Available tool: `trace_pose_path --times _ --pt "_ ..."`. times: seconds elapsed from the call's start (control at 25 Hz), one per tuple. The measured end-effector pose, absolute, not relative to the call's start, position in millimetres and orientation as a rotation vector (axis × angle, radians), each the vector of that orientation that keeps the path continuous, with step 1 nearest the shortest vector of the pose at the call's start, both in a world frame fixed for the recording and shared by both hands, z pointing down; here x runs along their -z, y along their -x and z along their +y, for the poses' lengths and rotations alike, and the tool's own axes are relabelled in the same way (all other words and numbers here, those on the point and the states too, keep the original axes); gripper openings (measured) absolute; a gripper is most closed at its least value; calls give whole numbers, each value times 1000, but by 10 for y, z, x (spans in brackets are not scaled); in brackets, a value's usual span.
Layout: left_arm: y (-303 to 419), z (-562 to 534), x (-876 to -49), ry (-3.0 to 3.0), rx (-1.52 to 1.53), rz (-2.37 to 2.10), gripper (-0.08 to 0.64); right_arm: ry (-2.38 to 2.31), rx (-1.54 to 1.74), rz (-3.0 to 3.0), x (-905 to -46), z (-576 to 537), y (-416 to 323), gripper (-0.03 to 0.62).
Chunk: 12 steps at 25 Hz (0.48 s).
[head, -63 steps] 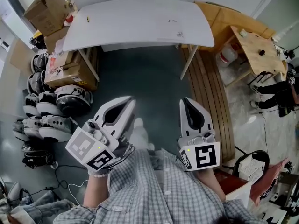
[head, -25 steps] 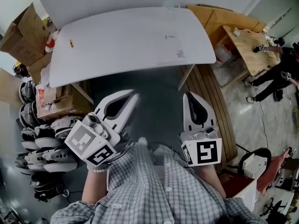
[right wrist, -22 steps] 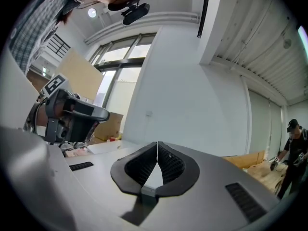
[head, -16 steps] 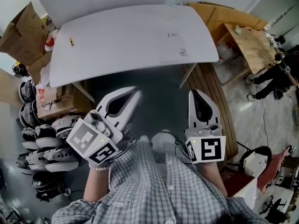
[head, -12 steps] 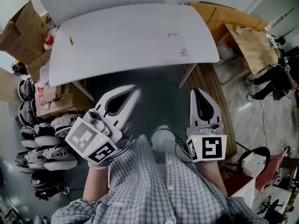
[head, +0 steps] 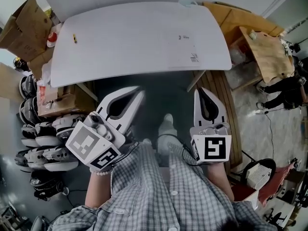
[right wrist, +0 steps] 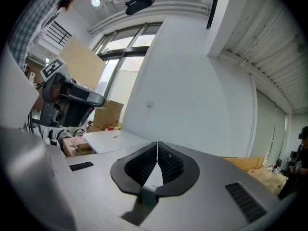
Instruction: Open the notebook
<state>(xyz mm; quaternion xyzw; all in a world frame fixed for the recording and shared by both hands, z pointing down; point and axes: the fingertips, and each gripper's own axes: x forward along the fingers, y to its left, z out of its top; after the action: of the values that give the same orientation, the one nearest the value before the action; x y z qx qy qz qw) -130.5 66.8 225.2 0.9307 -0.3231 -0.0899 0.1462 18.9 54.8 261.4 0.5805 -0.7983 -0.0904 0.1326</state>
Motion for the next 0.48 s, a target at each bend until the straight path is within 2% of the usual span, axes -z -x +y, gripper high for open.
trace_pose_path --times 0.48 --pt "1000 106 -2206 -2643 261 -1020 8 -1535 325 -2360 -2602 -72 -316 21"
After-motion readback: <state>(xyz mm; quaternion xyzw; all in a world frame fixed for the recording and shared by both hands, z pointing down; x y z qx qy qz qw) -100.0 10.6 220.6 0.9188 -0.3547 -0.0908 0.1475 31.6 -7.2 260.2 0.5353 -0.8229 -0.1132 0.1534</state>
